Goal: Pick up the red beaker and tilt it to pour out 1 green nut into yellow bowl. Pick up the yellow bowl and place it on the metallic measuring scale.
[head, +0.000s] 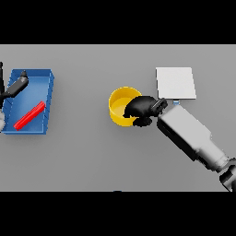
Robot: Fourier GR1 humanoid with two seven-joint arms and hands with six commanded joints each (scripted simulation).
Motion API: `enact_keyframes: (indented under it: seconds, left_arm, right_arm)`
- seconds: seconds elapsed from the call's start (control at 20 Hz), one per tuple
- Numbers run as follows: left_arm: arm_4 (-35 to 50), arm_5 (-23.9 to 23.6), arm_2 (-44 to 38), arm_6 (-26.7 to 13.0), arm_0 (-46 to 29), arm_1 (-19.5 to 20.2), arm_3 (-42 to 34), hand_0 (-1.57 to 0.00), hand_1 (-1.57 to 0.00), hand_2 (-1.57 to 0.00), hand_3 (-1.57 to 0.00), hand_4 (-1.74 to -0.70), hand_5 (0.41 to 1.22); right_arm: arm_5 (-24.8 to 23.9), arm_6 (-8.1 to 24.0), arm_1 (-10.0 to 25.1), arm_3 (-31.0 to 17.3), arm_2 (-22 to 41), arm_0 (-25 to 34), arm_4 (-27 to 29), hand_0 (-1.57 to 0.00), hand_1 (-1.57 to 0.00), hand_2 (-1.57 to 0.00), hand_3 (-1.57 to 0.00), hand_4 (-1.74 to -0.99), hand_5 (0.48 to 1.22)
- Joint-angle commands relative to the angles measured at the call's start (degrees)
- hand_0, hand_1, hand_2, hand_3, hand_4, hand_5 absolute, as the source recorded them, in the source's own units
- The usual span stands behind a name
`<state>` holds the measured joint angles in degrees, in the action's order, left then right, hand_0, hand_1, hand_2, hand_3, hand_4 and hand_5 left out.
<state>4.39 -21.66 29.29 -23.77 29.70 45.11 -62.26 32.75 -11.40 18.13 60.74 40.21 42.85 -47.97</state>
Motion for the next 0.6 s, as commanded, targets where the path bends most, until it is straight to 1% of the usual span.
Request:
enact_keyframes:
  seconds: [0.0, 0.05, 0.15, 0.25, 0.3, 0.35, 0.4, 0.45, 0.5, 0.55]
  left_arm:
    - [-0.17, 0.22, 0.34, -0.32, -0.13, 0.18, -0.54, 0.00, 0.00, 0.00, 0.00, -0.74, 0.690]
    - [-0.18, 0.41, 0.33, -1.13, 0.28, 0.45, -0.89, 0.00, 0.00, 0.00, 0.00, -0.74, 0.690]
    - [-0.46, 0.26, 0.48, -2.00, 0.92, 0.23, -0.70, 0.00, 0.00, 0.00, 0.00, -0.74, 0.688]
    - [-0.36, 0.32, 0.57, -0.77, 0.26, -0.10, -0.23, 0.00, 0.00, 0.00, 0.00, -0.73, 0.685]
    - [-0.48, 0.12, 0.53, -0.88, 0.24, 0.06, -0.39, 0.00, 0.00, 0.00, 0.00, -0.73, 0.685]
    - [-0.54, 0.01, 0.56, -1.08, 0.37, 0.09, -0.75, 0.00, 0.00, 0.00, 0.00, -0.73, 0.687]
    - [-0.72, 0.07, 0.63, -1.14, 0.65, 0.15, -0.67, 0.00, 0.00, 0.00, 0.00, -0.73, 0.690]
    - [-0.63, 0.37, 0.54, -1.02, 0.91, 0.30, -0.64, 0.00, 0.00, 0.00, 0.00, -0.73, 0.691]
    - [-0.37, 0.36, 0.38, -0.79, 0.52, 0.41, -0.71, 0.00, 0.00, 0.00, 0.00, -0.73, 0.692]
    - [-0.32, 0.59, 0.28, -0.91, 0.77, 0.51, -0.50, 0.00, 0.00, 0.00, 0.00, -0.74, 0.690]
  right_arm:
    - [0.31, 0.51, 0.26, 0.52, 0.27, -0.10, -0.02, -1.42, -1.42, -1.25, -1.27, -1.681, 1.180]
    - [0.18, 0.36, 0.21, 0.17, 0.28, 0.15, 0.22, -1.45, -1.45, -1.27, -1.32, -1.693, 1.188]
    - [-0.59, 1.34, 0.72, 1.66, 0.22, -0.83, 0.81, -1.49, -1.49, -1.29, -1.39, -1.710, 1.200]
    - [-0.25, 0.33, 1.26, 2.22, 0.05, -0.65, 1.42, -1.52, -1.52, -1.30, -1.40, -1.721, 1.208]
    - [-0.72, 0.11, 1.64, 2.35, 0.08, -0.45, 1.06, -1.53, -1.53, -1.31, -1.40, -1.725, 1.210]
    - [-0.23, 1.14, 1.95, 3.43, -0.22, -0.27, 1.18, -1.54, -1.54, -1.33, -1.38, -1.728, 1.212]
    - [0.24, 1.17, 2.19, 3.66, -0.68, 0.12, 1.62, -1.55, -1.55, -1.36, -1.34, -1.731, 1.214]
    - [1.27, 3.06, 2.01, 5.02, -1.28, 0.24, 2.16, -1.55, -1.55, -1.37, -1.31, -1.733, 1.215]
    - [1.98, 2.55, 2.81, 6.18, -1.86, 0.69, 2.62, -1.55, -1.55, -1.39, -1.29, -1.735, 1.217]
    - [2.70, 3.45, 3.30, 7.44, -2.41, 0.91, 2.95, -1.56, -1.56, -1.40, -1.27, -1.736, 1.217]
